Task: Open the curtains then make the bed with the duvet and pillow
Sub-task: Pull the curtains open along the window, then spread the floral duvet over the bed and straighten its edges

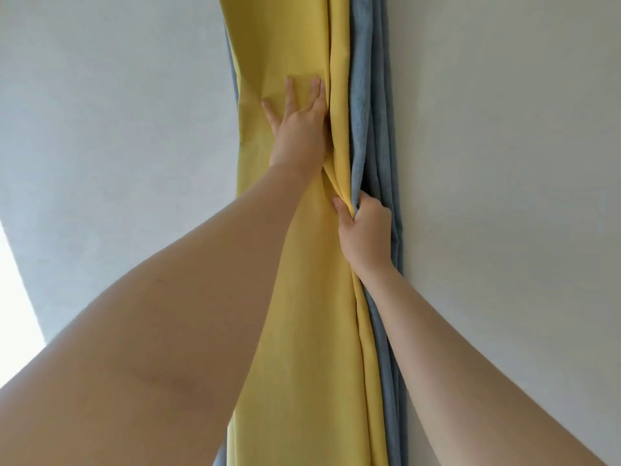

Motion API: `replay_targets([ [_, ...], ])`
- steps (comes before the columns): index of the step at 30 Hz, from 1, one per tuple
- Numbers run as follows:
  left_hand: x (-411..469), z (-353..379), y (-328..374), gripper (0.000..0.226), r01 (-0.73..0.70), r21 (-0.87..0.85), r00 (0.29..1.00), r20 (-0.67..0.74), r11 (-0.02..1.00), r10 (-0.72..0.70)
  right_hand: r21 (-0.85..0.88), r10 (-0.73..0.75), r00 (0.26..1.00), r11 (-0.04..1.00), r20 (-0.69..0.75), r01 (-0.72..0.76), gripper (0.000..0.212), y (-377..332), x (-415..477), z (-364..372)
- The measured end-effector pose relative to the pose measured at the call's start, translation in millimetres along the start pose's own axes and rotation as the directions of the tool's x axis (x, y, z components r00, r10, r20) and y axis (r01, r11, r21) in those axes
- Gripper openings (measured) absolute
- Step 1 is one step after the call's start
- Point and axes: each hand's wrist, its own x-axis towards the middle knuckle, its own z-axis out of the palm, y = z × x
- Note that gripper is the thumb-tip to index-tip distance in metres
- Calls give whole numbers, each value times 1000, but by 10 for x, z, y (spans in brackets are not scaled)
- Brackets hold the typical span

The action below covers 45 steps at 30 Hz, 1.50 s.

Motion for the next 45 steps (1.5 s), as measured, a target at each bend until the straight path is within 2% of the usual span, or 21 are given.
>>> replay_targets([
  [5, -293, -147, -118, 51, -1, -38, 994, 108, 999, 5, 78, 112, 984, 989, 139, -123, 23, -113, -46, -68],
  [9, -780, -166, -200, 59, 22, -61, 983, 182, 998, -11, 169, 212, 953, 953, 217, -251, 20, -198, -195, -154],
  [13, -1246, -350, -241, 64, 43, -66, 990, 133, 997, -33, 171, 201, 961, 957, 192, -234, 20, -385, -494, -205],
  [18, -1863, -727, -294, 59, -5, -76, 999, 46, 997, 8, 145, 166, 979, 973, 116, -182, 42, -763, -872, -347],
  [21, -2270, -935, -306, 58, -61, -78, 996, 66, 995, 66, 142, 188, 978, 969, 96, -200, 49, -978, -1165, -458],
  [25, -2720, -1190, -309, 53, -128, -209, 985, 89, 969, 149, 15, 248, 961, 968, 122, -251, 55, -1165, -1568, -670],
  [28, -3058, -1377, -263, 49, -114, -390, 979, 111, 914, 170, -72, 305, 944, 952, 123, -298, 58, -1273, -1906, -901],
  [32, -3466, -1630, -106, 40, -26, -576, 974, 170, 817, 151, -164, 381, 912, 920, 153, -357, 57, -1420, -2347, -1235],
  [37, -3918, -1952, 245, 28, 30, -719, 966, 199, 694, 165, -245, 464, 864, 877, 198, -414, 38, -1559, -2811, -1796],
  [41, -4232, -2141, 629, 21, -7, -791, 955, 176, 612, 238, -392, 559, 798, 802, 227, -450, 22, -1551, -3141, -2350],
  [45, -4667, -2258, 1195, 20, 117, -845, 894, 318, 522, 316, -535, 613, 769, 718, 182, -446, 13, -1609, -3646, -3112],
])
